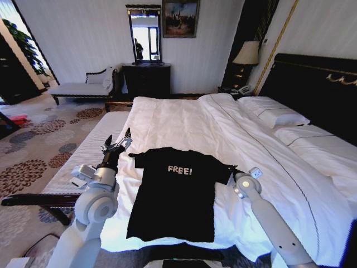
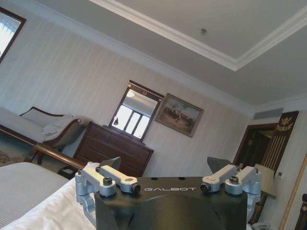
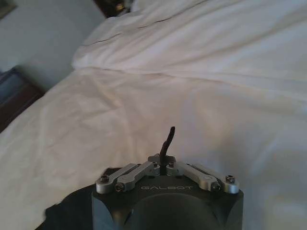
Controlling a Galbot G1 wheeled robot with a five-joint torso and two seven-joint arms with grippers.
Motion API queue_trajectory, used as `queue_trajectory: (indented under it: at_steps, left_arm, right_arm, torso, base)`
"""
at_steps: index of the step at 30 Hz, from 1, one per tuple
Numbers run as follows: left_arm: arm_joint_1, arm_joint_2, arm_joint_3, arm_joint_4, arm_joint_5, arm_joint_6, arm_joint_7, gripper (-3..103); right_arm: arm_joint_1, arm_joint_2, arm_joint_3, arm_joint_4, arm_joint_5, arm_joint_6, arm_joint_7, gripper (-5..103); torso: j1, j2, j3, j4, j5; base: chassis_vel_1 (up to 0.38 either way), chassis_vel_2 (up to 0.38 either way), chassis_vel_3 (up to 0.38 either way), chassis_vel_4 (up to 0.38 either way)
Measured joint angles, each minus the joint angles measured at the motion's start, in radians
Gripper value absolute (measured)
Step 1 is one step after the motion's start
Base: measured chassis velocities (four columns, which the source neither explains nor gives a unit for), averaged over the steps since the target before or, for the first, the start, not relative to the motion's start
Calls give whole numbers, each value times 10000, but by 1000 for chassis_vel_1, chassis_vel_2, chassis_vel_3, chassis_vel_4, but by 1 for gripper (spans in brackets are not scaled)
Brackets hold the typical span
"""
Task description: Fold the clothes on the bed.
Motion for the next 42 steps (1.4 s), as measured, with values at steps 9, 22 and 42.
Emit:
queue_trajectory:
  at_steps: [9, 22, 42]
  left_arm:
    - [75, -74, -17, 50, 87, -15, 8, 100]
    - [76, -132, -50, 131, 104, -23, 11, 100]
    - [71, -176, 41, 228, 203, -43, 15, 100]
  right_arm:
    - [1277, 604, -1684, -503, -195, 239, -536, 1]
    - [1998, 1670, -2835, -1684, -1019, 260, -784, 1]
    - [1201, 1732, -2886, -1116, -1553, 284, -825, 13]
  torso:
    - [1, 0, 0, 3, -2]
    - [1, 0, 1, 2, -2]
    - [1, 0, -1, 1, 0]
  base:
    - [0, 0, 0, 0]
    - [0, 0, 0, 0]
    - [0, 0, 0, 0]
